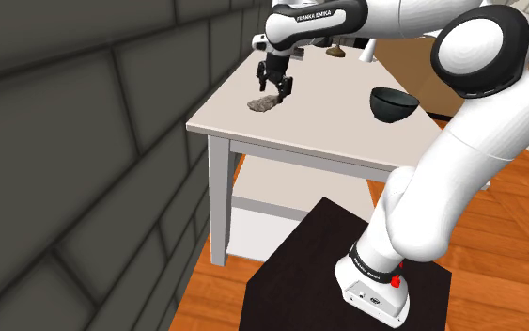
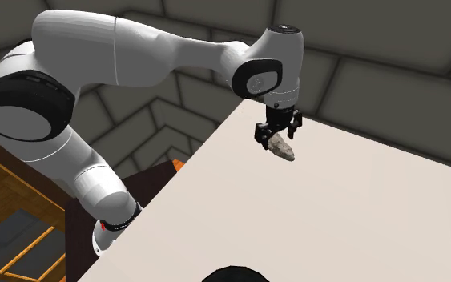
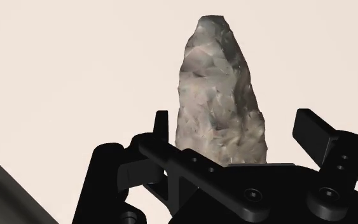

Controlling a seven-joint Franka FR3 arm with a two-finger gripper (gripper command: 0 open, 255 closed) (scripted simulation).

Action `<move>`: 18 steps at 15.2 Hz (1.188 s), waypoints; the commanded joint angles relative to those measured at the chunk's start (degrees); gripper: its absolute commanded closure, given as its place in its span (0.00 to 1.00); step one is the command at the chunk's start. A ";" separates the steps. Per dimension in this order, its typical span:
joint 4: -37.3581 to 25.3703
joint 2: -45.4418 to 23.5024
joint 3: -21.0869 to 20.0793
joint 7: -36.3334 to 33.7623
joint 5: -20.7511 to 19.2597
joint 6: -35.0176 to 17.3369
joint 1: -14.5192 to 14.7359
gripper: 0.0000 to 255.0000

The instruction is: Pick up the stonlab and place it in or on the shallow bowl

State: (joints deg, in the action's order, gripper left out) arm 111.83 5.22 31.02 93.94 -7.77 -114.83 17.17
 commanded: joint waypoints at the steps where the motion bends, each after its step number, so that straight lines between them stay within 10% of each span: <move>1: 0.93 -0.59 0.20 0.35 0.27 -1.51 -0.08 0.00; 11: 1.71 -1.03 0.34 0.50 0.46 -2.68 -0.15 0.00; 12: 1.71 -1.03 0.34 0.50 0.46 -2.68 -0.15 1.00; 18: 1.71 -1.05 0.35 0.51 0.48 -2.70 -0.15 1.00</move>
State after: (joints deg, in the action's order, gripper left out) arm 113.50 4.21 31.35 94.45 -7.29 -117.52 17.03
